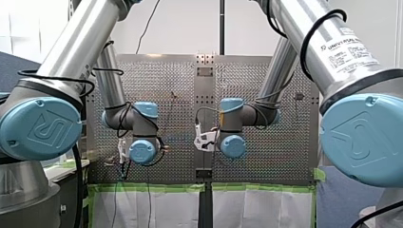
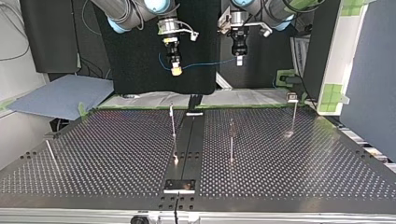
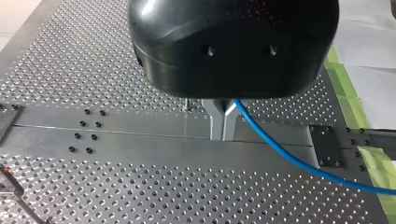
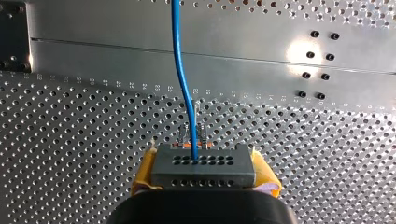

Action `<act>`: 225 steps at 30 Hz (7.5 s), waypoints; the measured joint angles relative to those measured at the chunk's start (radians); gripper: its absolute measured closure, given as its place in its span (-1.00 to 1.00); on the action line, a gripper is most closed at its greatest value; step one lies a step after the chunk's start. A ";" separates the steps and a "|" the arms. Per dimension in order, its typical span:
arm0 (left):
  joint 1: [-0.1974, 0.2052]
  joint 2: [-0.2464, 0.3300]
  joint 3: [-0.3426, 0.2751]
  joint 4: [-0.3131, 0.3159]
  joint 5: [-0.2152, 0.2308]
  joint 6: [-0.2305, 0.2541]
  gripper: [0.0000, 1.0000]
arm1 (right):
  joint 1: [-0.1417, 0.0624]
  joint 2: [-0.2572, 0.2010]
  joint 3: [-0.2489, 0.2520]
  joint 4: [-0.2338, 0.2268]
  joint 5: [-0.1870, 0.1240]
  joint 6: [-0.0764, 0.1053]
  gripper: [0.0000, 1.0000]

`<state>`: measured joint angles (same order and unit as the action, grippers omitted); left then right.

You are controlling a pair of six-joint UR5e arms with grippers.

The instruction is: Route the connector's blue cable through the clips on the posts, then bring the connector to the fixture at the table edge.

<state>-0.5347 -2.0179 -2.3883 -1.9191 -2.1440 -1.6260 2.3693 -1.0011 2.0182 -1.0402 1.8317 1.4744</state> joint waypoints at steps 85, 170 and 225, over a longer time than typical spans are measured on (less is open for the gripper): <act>0.070 0.359 0.177 -0.355 -0.010 -0.025 1.00 | -0.036 -0.239 -0.255 0.408 -0.017 0.109 1.00; 0.276 0.281 0.389 -0.482 0.269 0.039 1.00 | -0.169 -0.168 -0.393 0.496 -0.163 0.165 1.00; 0.290 0.166 0.558 -0.542 0.280 0.053 1.00 | -0.220 -0.117 -0.418 0.466 -0.203 0.164 1.00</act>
<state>-0.2446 -1.8520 -1.8303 -2.4607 -1.8635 -1.5729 2.1489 -1.1177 1.6001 -0.5743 1.6284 1.6385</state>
